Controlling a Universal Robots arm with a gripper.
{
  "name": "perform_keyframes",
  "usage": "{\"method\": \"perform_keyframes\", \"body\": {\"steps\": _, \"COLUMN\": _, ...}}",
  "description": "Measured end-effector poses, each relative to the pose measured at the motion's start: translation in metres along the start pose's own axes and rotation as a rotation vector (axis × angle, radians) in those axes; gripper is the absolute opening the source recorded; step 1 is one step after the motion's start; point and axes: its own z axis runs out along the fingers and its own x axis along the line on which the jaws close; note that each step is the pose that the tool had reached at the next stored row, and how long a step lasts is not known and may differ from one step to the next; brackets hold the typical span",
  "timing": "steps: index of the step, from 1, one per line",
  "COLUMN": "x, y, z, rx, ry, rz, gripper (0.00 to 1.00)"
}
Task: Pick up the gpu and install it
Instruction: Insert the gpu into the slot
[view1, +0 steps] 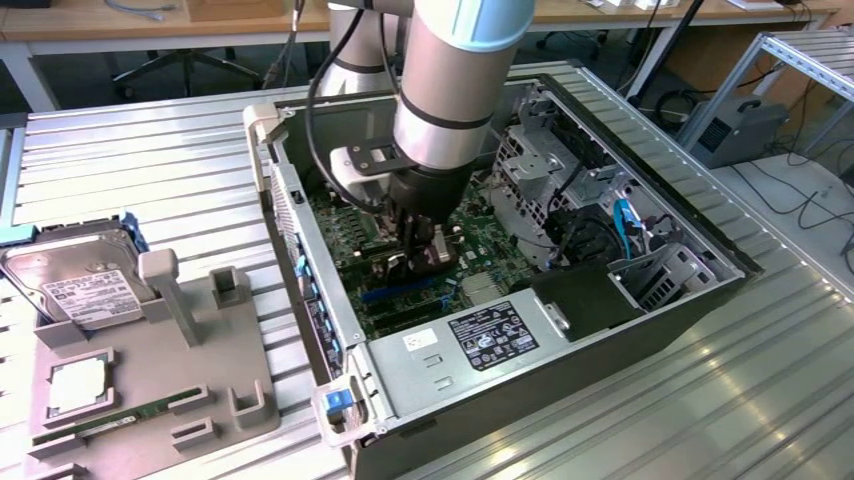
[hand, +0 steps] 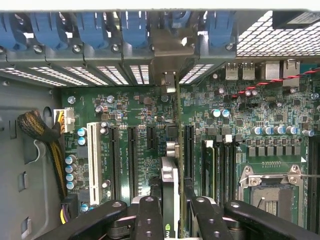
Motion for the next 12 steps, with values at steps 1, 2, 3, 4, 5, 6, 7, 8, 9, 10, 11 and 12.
{"method": "perform_keyframes", "body": {"steps": 1, "x": 0.0002, "y": 0.0, "z": 0.0001, "rx": 0.0004, "ry": -0.0003, "rz": 0.015, "gripper": 0.27}}
{"method": "perform_keyframes", "body": {"steps": 2, "x": 0.0002, "y": 0.0, "z": 0.0001, "rx": 0.0005, "ry": -0.0004, "rz": 0.015, "gripper": 0.27}}
{"method": "perform_keyframes", "body": {"steps": 3, "x": 0.0002, "y": 0.0, "z": 0.0001, "rx": 0.0005, "ry": -0.0004, "rz": 0.015, "gripper": 0.27}}
{"method": "perform_keyframes", "body": {"steps": 4, "x": 0.0002, "y": 0.0, "z": 0.0001, "rx": 0.0005, "ry": -0.0005, "rz": 0.015, "gripper": 0.27}}
{"method": "perform_keyframes", "body": {"steps": 5, "x": 0.0002, "y": 0.0, "z": 0.0001, "rx": 0.0004, "ry": -0.0009, "rz": 0.014, "gripper": 0.27}}
{"method": "perform_keyframes", "body": {"steps": 6, "x": 0.0002, "y": 0.0, "z": 0.0001, "rx": 0.0003, "ry": -0.0015, "rz": 0.012, "gripper": 0.27}}
{"method": "perform_keyframes", "body": {"steps": 7, "x": 0.0002, "y": 0.0, "z": 0.0001, "rx": 0.0002, "ry": -0.0016, "rz": 0.01, "gripper": 0.27}}
{"method": "perform_keyframes", "body": {"steps": 8, "x": 0.0002, "y": 0.0, "z": 0.0001, "rx": 0.0002, "ry": -0.0017, "rz": 0.008, "gripper": 0.27}}
{"method": "perform_keyframes", "body": {"steps": 9, "x": 0.0002, "y": 0.0, "z": 0.0001, "rx": 0.0002, "ry": -0.0018, "rz": 0.007, "gripper": 0.27}}
{"method": "perform_keyframes", "body": {"steps": 10, "x": 0.0002, "y": 0.0, "z": 0.0001, "rx": 0.0002, "ry": -0.0018, "rz": 0.007, "gripper": 0.27}}
{"method": "perform_keyframes", "body": {"steps": 11, "x": 0.0002, "y": 0.0, "z": 0.0002, "rx": 0.0001, "ry": -0.0017, "rz": 0.007, "gripper": 0.27}}
{"method": "perform_keyframes", "body": {"steps": 12, "x": 0.0002, "y": 0.0, "z": 0.0006, "rx": 0.0002, "ry": -0.0018, "rz": 0.006, "gripper": 0.27}}
